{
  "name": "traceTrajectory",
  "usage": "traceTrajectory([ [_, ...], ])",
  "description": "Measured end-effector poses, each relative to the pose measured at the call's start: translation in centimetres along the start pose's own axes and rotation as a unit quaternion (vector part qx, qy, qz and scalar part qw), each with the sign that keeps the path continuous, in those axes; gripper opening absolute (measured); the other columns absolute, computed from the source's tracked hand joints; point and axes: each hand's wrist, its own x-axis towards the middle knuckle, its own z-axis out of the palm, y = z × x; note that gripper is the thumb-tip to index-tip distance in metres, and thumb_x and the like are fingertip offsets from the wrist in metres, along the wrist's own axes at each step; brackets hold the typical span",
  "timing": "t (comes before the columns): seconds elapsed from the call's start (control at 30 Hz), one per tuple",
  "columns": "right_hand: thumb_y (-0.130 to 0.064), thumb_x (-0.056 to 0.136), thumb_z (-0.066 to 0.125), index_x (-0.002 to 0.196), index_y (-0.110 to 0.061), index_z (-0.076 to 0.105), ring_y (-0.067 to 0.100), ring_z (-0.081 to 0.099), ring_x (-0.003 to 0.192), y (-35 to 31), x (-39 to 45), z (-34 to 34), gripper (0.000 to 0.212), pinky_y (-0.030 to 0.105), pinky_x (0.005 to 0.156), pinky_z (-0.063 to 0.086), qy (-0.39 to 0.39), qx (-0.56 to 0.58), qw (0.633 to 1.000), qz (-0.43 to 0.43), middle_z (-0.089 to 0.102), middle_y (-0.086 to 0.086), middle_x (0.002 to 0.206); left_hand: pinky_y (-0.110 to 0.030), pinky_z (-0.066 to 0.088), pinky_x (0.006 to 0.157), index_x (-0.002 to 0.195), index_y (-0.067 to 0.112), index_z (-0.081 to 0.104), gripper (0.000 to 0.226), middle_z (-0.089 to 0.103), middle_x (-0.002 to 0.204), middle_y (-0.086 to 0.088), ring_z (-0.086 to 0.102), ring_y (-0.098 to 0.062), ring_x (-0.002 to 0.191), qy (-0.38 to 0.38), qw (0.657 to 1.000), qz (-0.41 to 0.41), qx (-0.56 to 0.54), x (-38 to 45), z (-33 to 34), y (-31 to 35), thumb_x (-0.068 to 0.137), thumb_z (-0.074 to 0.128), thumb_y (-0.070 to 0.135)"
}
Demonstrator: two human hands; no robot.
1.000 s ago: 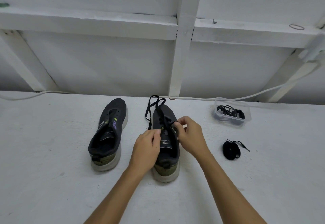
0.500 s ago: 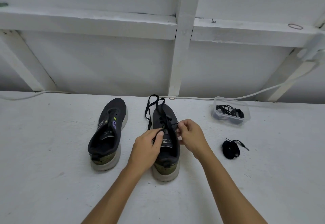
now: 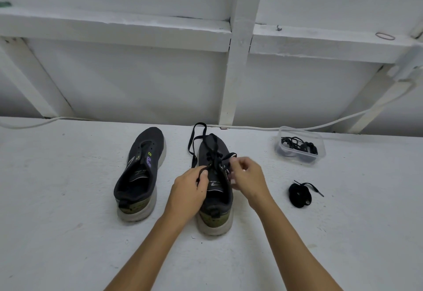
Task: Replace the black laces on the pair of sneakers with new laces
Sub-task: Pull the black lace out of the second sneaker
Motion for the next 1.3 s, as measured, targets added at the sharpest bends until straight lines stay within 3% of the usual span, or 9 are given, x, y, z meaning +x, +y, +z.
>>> traceTrajectory([
  [0.17, -0.029, 0.094, 0.069, 0.083, -0.005, 0.068, 0.014, 0.064, 0.071, 0.0, -0.3, -0.5, 0.027, 0.024, 0.066, 0.057, -0.094, -0.058, 0.994, -0.022, 0.068, 0.002, 0.075, -0.031, 0.052, 0.09, 0.135, 0.03, 0.056, 0.033, 0.067, 0.118, 0.01, 0.064, -0.013, 0.102, -0.002, 1.0, 0.008, 0.006, -0.2, -0.3, 0.2, 0.104, 0.043, 0.031],
  [0.33, -0.027, 0.104, 0.055, 0.096, -0.01, 0.065, 0.014, 0.069, 0.077, -0.4, 0.7, -1.4, 0.021, 0.026, 0.061, 0.057, 0.071, 0.066, 0.995, 0.002, 0.067, 0.003, 0.092, -0.024, 0.051, 0.085, 0.131, 0.029, 0.06, 0.032, 0.068, 0.113, 0.01, 0.062, -0.008, 0.097, -0.003, 1.0, 0.001, -0.009, -0.1, -0.1, -0.1, 0.104, 0.044, 0.03],
  [0.43, -0.042, 0.098, 0.062, 0.094, -0.01, 0.071, 0.014, 0.071, 0.082, -0.2, 0.0, -1.5, 0.033, 0.031, 0.07, 0.061, -0.033, 0.009, 0.998, 0.055, 0.074, 0.001, 0.09, -0.006, 0.04, 0.084, 0.129, 0.031, 0.062, 0.032, 0.063, 0.118, 0.016, 0.057, -0.003, 0.107, -0.003, 0.999, -0.028, -0.039, -0.2, 0.0, -0.1, 0.104, 0.043, 0.035],
  [0.53, -0.037, 0.092, 0.072, 0.081, -0.01, 0.07, 0.014, 0.068, 0.077, 0.0, -0.9, -0.9, 0.029, 0.03, 0.072, 0.06, -0.102, -0.015, 0.994, 0.032, 0.071, 0.0, 0.076, -0.016, 0.038, 0.094, 0.12, 0.036, 0.064, 0.029, 0.06, 0.12, 0.017, 0.053, -0.002, 0.114, 0.0, 0.989, -0.089, -0.114, -0.4, 0.4, 0.6, 0.103, 0.041, 0.041],
  [0.77, -0.027, 0.105, 0.051, 0.092, -0.009, 0.059, 0.016, 0.068, 0.076, 0.1, 0.4, -1.4, 0.023, 0.03, 0.061, 0.058, 0.077, 0.095, 0.993, 0.01, 0.067, 0.007, 0.09, -0.028, 0.044, 0.097, 0.113, 0.036, 0.067, 0.027, 0.061, 0.116, 0.017, 0.056, -0.004, 0.109, 0.023, 0.984, -0.118, -0.128, -0.6, 1.3, 1.2, 0.101, 0.044, 0.043],
  [0.9, -0.042, 0.095, 0.067, 0.084, -0.011, 0.068, 0.016, 0.067, 0.08, 1.1, -0.3, -1.2, 0.033, 0.045, 0.08, 0.061, -0.091, -0.016, 0.995, 0.025, 0.071, 0.004, 0.085, -0.025, 0.042, 0.097, 0.119, 0.035, 0.067, 0.029, 0.06, 0.12, 0.017, 0.054, -0.002, 0.111, 0.028, 0.987, -0.104, -0.116, -0.7, 1.2, 0.9, 0.101, 0.046, 0.043],
  [0.97, -0.034, 0.094, 0.069, 0.08, -0.008, 0.067, 0.018, 0.065, 0.075, 1.3, -0.4, -0.9, 0.029, 0.047, 0.079, 0.06, -0.105, -0.037, 0.994, -0.019, 0.069, 0.004, 0.078, -0.023, 0.04, 0.096, 0.121, 0.034, 0.067, 0.03, 0.06, 0.121, 0.017, 0.054, -0.002, 0.111, 0.03, 0.988, -0.1, -0.11, -0.6, 1.2, 0.9, 0.101, 0.047, 0.042],
  [1.13, -0.025, 0.104, 0.051, 0.09, -0.011, 0.058, 0.012, 0.067, 0.072, 0.5, 0.8, -1.6, 0.022, 0.027, 0.059, 0.055, 0.12, 0.131, 0.984, -0.01, 0.064, 0.004, 0.086, -0.03, 0.044, 0.102, 0.124, 0.034, 0.065, 0.033, 0.059, 0.123, 0.018, 0.054, -0.003, 0.113, 0.015, 0.99, -0.099, -0.102, -0.7, 1.0, 0.8, 0.101, 0.045, 0.046],
  [1.3, -0.036, 0.094, 0.07, 0.085, -0.012, 0.071, 0.015, 0.071, 0.079, 0.5, -1.1, -1.1, 0.025, 0.032, 0.071, 0.061, -0.113, -0.001, 0.994, 0.011, 0.072, -0.002, 0.081, -0.032, 0.045, 0.102, 0.123, 0.033, 0.066, 0.033, 0.059, 0.123, 0.016, 0.054, -0.004, 0.113, 0.02, 0.99, -0.101, -0.096, -0.5, 1.0, 0.7, 0.1, 0.046, 0.047],
])
